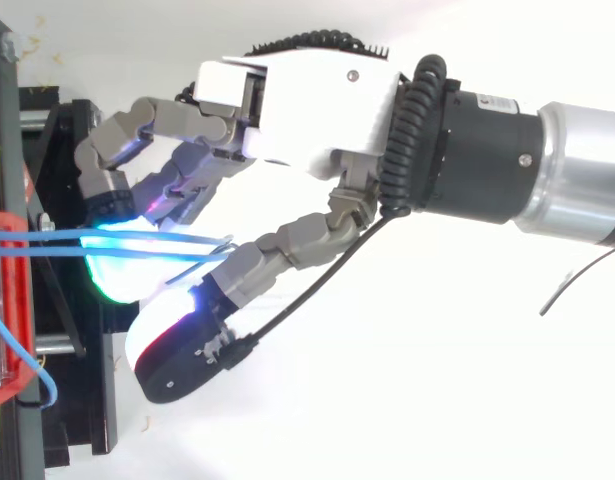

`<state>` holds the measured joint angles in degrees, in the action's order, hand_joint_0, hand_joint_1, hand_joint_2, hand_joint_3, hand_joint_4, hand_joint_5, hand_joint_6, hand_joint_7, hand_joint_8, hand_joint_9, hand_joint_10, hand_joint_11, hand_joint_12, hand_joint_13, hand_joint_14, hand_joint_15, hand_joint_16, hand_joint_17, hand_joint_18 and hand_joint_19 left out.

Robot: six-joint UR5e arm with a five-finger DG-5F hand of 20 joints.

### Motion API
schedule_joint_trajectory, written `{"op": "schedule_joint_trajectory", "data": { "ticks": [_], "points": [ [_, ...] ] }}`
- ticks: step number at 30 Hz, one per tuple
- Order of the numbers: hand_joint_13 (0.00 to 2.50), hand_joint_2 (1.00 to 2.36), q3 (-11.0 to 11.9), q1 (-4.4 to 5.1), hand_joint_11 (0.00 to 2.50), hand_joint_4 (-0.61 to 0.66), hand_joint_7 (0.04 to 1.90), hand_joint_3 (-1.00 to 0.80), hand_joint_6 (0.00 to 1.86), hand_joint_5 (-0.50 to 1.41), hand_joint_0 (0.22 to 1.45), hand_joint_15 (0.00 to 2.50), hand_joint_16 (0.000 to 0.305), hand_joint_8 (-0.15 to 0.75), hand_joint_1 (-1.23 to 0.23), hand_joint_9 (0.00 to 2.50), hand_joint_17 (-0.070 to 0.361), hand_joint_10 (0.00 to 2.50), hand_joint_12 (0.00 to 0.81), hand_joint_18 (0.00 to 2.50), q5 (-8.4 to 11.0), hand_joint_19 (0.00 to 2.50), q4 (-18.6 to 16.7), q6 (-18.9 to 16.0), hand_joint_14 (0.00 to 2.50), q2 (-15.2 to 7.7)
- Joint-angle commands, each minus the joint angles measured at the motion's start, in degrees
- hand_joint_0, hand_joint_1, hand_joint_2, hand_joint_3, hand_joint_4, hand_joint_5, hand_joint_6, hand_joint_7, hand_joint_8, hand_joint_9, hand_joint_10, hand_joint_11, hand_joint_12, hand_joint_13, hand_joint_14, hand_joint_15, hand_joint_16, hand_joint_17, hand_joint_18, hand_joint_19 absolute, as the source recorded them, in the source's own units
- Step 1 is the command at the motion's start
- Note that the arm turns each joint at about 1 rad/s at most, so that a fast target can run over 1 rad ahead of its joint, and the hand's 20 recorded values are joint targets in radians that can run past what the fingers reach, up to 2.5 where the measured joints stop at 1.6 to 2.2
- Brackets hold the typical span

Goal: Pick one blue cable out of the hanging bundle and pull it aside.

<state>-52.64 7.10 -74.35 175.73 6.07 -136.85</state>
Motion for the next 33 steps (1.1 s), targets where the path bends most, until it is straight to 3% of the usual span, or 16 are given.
{"op": "schedule_joint_trajectory", "data": {
  "ticks": [1,3,7,9,13,16,19,26,29,33],
  "points": [
    [0.7,1.0,0.08,-0.07,0.51,0.08,1.18,-0.5,0.87,-0.16,0.39,0.32,0.06,0.306,-0.96,0.83,0.134,0.02,0.362,0.77,0.0,0.37,0.05,0.79,0.01,0.53],
    [0.72,1.0,0.08,-0.07,0.51,0.1,1.13,-0.5,0.87,-0.16,0.35,0.33,0.065,0.324,-0.84,0.85,0.145,0.01,0.388,0.8,0.0,0.38,0.05,1.23,0.01,0.97],
    [0.73,1.0,0.17,-0.16,0.49,0.1,1.12,-0.5,0.85,-0.16,0.33,0.33,0.068,0.342,-0.74,0.86,0.154,0.01,0.406,0.81,0.09,0.38,0.05,2.37,0.01,1.5],
    [0.72,1.0,0.08,-0.16,0.49,0.1,1.13,-0.5,0.84,-0.15,0.35,0.34,0.069,0.347,-0.61,0.86,0.154,0.02,0.405,0.79,0.09,0.39,0.05,2.37,0.01,1.59],
    [0.69,1.0,0.08,-0.25,0.49,0.08,1.17,-0.5,0.82,-0.16,0.45,0.35,0.06,0.318,-0.52,0.85,0.135,0.02,0.372,0.72,0.09,0.44,0.4,2.37,0.01,1.59],
    [0.67,1.0,0.08,-0.25,0.5,0.07,1.23,-0.5,0.81,-0.16,0.51,0.36,0.055,0.296,-0.53,0.84,0.123,0.02,0.347,0.67,0.09,0.47,0.49,2.37,0.01,1.59],
    [0.66,1.01,0.08,-0.25,0.51,0.06,1.28,-0.39,0.8,-0.15,0.56,0.37,0.052,0.29,-0.59,0.83,0.118,0.02,0.335,0.65,0.09,0.48,0.49,2.46,0.01,1.59],
    [0.66,1.02,0.08,-0.25,0.51,0.06,1.33,-0.22,0.82,-0.16,0.57,0.36,0.052,0.29,-0.68,0.82,0.117,0.02,0.334,0.66,0.09,0.47,0.49,2.46,0.01,1.59],
    [0.65,1.02,0.08,-0.25,0.5,0.06,1.25,-0.29,0.84,-0.17,0.61,0.36,0.051,0.281,-0.82,0.79,0.114,0.02,0.33,0.66,0.09,0.45,0.49,2.46,0.01,1.59],
    [0.65,1.0,-0.01,-0.25,0.49,-0.01,1.21,-0.48,0.85,-0.17,0.69,0.33,0.05,0.261,-0.88,0.77,0.112,0.02,0.319,0.66,0.09,0.4,0.58,2.46,0.01,1.59]
  ]
}}
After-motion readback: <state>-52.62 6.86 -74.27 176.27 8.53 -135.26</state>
